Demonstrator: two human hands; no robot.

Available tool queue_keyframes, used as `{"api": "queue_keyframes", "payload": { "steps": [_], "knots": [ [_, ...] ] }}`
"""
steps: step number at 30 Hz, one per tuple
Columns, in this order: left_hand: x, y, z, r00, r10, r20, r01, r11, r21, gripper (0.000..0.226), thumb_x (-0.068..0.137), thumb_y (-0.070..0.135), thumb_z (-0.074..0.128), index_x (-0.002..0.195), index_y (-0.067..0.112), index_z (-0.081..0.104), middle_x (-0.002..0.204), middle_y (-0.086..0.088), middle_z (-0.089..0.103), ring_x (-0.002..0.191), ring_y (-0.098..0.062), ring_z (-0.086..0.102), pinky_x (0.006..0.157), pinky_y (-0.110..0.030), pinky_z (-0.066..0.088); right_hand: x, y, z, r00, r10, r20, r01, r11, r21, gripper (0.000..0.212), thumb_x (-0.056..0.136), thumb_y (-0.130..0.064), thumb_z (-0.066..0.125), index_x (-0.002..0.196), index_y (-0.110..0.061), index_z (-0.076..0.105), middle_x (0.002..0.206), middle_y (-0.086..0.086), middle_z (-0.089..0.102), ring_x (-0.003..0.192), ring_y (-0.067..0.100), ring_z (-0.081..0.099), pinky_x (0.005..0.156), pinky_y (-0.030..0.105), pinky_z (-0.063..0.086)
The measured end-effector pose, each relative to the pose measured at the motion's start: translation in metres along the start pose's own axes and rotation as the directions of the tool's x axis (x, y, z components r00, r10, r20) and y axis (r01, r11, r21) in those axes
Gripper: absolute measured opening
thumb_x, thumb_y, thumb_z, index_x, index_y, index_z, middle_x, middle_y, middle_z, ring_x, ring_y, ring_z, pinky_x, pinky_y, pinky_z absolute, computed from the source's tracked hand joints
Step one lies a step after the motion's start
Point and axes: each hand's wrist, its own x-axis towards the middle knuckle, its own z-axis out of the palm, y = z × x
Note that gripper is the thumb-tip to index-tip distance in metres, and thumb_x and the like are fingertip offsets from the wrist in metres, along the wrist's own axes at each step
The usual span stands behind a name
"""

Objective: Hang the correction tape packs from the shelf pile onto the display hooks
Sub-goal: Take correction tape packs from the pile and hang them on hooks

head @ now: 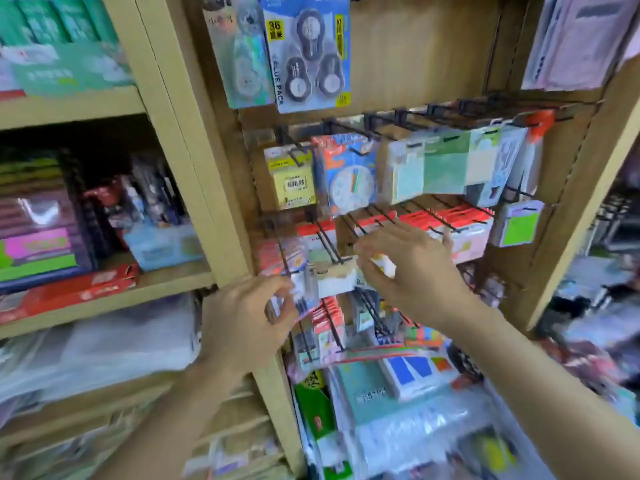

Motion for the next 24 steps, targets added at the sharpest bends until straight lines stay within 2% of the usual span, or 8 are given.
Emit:
{"api": "queue_keyframes", "payload": {
  "steps": [4, 8, 10, 13, 15, 17, 21, 24],
  "knots": [
    [-0.093, 0.003, 0.042, 0.944, -0.164, 0.285, 0.174, 0.985, -0.01, 0.012, 0.075, 0.029, 0.062, 0.08, 0.029, 0.073, 0.07, 0.013, 0.07, 0.065, -0.016, 0.068, 0.047, -0.03, 0.052, -0.079, 0.004, 0.041, 0.98, 0.095, 0.176, -0.092, 0.995, -0.024, 0.008, 0.084, -0.019, 0.062, 0.09, -0.017, 0.066, 0.079, 0.001, 0.065, 0.075, 0.028, 0.059, 0.061, 0.036, 0.046],
    [-0.181, 0.014, 0.076, 0.809, -0.329, 0.488, 0.377, 0.926, -0.001, 0.005, 0.072, 0.03, 0.069, 0.077, 0.03, 0.07, 0.066, 0.015, 0.068, 0.057, -0.011, 0.065, 0.046, -0.025, 0.05, -0.16, 0.009, 0.083, 0.852, 0.295, 0.432, -0.308, 0.951, -0.042, 0.016, 0.082, -0.023, 0.064, 0.095, -0.017, 0.069, 0.086, 0.005, 0.07, 0.08, 0.033, 0.065, 0.063, 0.035, 0.049],
    [-0.222, 0.021, 0.086, 0.697, -0.414, 0.586, 0.473, 0.879, 0.058, 0.009, 0.075, 0.032, 0.07, 0.083, 0.031, 0.069, 0.07, 0.015, 0.07, 0.065, -0.015, 0.07, 0.053, -0.028, 0.053, -0.198, 0.01, 0.099, 0.734, 0.382, 0.562, -0.417, 0.906, -0.071, 0.019, 0.086, -0.023, 0.067, 0.104, -0.017, 0.07, 0.092, 0.004, 0.072, 0.087, 0.033, 0.067, 0.068, 0.036, 0.05],
    [-0.281, 0.032, 0.101, 0.491, -0.508, 0.708, 0.589, 0.792, 0.159, 0.018, 0.077, 0.039, 0.06, 0.09, 0.032, 0.069, 0.079, 0.01, 0.074, 0.078, -0.022, 0.072, 0.061, -0.033, 0.055, -0.252, 0.01, 0.12, 0.503, 0.506, 0.7, -0.561, 0.808, -0.18, 0.028, 0.091, -0.029, 0.064, 0.119, -0.022, 0.065, 0.106, 0.0, 0.072, 0.102, 0.028, 0.065, 0.081, 0.037, 0.05],
    [-0.319, 0.042, 0.109, 0.356, -0.532, 0.768, 0.643, 0.736, 0.212, 0.023, 0.077, 0.042, 0.052, 0.094, 0.032, 0.065, 0.082, 0.007, 0.074, 0.082, -0.022, 0.071, 0.064, -0.033, 0.054, -0.289, 0.008, 0.133, 0.359, 0.546, 0.757, -0.585, 0.763, -0.273, 0.029, 0.092, -0.031, 0.059, 0.12, -0.026, 0.063, 0.113, 0.0, 0.071, 0.107, 0.028, 0.064, 0.083, 0.035, 0.048],
    [-0.357, 0.054, 0.113, 0.258, -0.554, 0.792, 0.69, 0.679, 0.25, 0.02, 0.079, 0.04, 0.054, 0.093, 0.029, 0.064, 0.082, 0.003, 0.074, 0.084, -0.024, 0.071, 0.064, -0.031, 0.049, -0.325, 0.002, 0.143, 0.235, 0.557, 0.797, -0.595, 0.731, -0.335, 0.028, 0.091, -0.029, 0.056, 0.118, -0.025, 0.063, 0.115, 0.005, 0.07, 0.108, 0.031, 0.063, 0.081, 0.035, 0.048],
    [-0.422, 0.072, 0.111, 0.045, -0.576, 0.816, 0.749, 0.56, 0.354, 0.013, 0.086, 0.038, 0.066, 0.094, 0.031, 0.072, 0.09, 0.005, 0.077, 0.093, -0.024, 0.071, 0.068, -0.03, 0.046, -0.385, -0.015, 0.162, 0.078, 0.52, 0.851, -0.597, 0.708, -0.378, 0.027, 0.089, -0.027, 0.058, 0.114, -0.022, 0.065, 0.11, 0.01, 0.071, 0.105, 0.035, 0.065, 0.078, 0.035, 0.047],
    [-0.477, 0.074, 0.112, -0.062, -0.587, 0.807, 0.774, 0.483, 0.41, 0.014, 0.083, 0.042, 0.062, 0.095, 0.036, 0.066, 0.086, 0.006, 0.074, 0.09, -0.024, 0.072, 0.069, -0.03, 0.051, -0.423, -0.032, 0.183, -0.022, 0.484, 0.875, -0.583, 0.704, -0.404, 0.024, 0.089, -0.027, 0.059, 0.111, -0.022, 0.066, 0.107, 0.012, 0.071, 0.103, 0.036, 0.066, 0.08, 0.037, 0.05]
  ]
}}
